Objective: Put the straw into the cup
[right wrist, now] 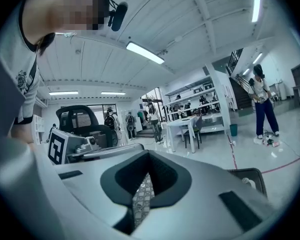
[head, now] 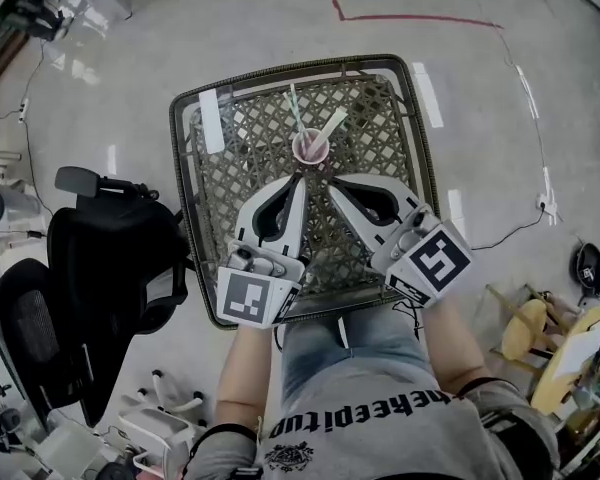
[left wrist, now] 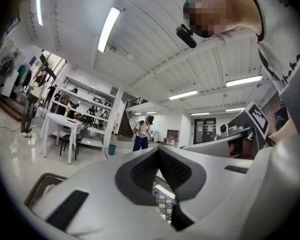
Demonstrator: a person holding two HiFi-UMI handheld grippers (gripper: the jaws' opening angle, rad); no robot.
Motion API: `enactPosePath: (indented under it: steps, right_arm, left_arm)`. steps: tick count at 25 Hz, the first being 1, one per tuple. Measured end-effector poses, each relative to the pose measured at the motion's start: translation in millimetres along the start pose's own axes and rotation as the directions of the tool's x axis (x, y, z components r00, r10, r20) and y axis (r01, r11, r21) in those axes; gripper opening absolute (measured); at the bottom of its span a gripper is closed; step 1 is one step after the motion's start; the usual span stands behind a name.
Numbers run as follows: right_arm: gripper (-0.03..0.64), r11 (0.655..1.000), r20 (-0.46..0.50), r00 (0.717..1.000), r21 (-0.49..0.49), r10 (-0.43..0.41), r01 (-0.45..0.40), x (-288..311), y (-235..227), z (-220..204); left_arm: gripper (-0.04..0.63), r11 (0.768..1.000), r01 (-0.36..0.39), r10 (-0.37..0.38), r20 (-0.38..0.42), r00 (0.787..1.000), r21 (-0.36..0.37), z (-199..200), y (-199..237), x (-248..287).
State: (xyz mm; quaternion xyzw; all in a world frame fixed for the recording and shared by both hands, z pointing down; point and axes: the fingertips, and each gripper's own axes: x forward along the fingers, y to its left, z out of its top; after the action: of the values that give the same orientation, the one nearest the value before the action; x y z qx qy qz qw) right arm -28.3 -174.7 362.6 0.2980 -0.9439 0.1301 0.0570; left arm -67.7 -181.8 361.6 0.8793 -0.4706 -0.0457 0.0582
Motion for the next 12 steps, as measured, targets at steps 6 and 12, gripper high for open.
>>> enactPosePath:
  steps: [6,12]
  right_arm:
    - [0.012,0.999,0.037,0.999,-0.028,-0.019,0.02,-6,17,19]
    - [0.012,0.998,0.057,0.998,-0.053,-0.031,0.034,-14,35,34]
  left_arm:
    - [0.043,0.999,0.032,-0.032,0.0,0.999,0.034,26,-12,-14]
    - [0.043,0.997,0.051,-0.049,-0.028,0.998,0.05,44,-25,-29]
